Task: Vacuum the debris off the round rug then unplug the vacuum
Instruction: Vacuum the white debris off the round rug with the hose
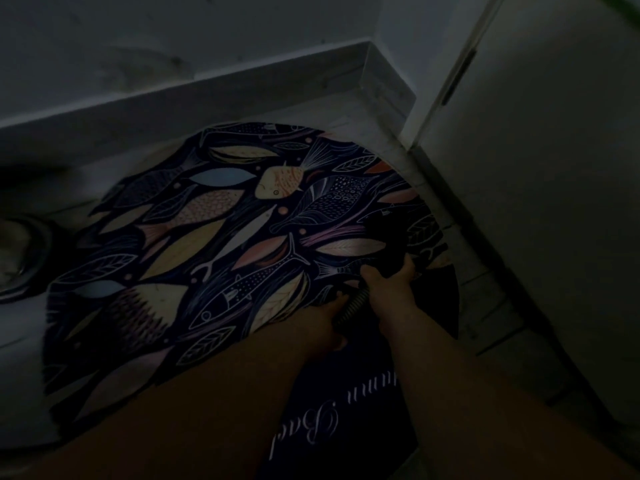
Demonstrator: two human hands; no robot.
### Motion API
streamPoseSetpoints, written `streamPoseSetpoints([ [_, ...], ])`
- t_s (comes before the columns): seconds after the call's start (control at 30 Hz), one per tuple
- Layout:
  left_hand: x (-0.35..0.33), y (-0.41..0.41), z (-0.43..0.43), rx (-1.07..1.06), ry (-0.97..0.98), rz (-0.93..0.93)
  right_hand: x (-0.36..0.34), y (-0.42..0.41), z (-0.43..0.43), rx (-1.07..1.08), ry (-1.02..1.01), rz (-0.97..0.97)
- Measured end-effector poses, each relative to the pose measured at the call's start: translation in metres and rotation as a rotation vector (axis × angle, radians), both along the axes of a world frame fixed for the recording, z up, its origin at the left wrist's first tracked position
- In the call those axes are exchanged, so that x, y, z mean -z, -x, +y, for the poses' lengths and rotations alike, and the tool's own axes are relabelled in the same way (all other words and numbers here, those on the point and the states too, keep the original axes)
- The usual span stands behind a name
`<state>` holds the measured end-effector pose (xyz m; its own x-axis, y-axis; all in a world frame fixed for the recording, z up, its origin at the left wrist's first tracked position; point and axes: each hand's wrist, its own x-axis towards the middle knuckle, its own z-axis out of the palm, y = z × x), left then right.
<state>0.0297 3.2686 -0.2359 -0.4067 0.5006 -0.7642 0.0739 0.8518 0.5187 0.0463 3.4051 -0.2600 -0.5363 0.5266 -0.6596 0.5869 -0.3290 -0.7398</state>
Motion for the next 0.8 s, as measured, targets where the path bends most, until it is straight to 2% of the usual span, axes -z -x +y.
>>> streamPoseSetpoints([
  [0.37,-0.01,-0.001,-0.13,-0.159,0.034,0.046,-0.004,0.024,-0.129,-0.157,0.054,-0.014],
  [0.47,-0.016,0.0,-0.162,-0.162,0.042,0.068,-0.008,0.033,-0.164,-0.223,0.047,-0.068],
  [0.7,-0.03,-0.012,-0.248,-0.253,0.006,0.122,-0.015,0.032,-0.255,-0.399,0.051,-0.034],
  [0.8,-0.021,-0.025,-0.295,-0.287,0.077,0.16,-0.018,0.03,-0.297,-0.452,0.083,-0.06],
])
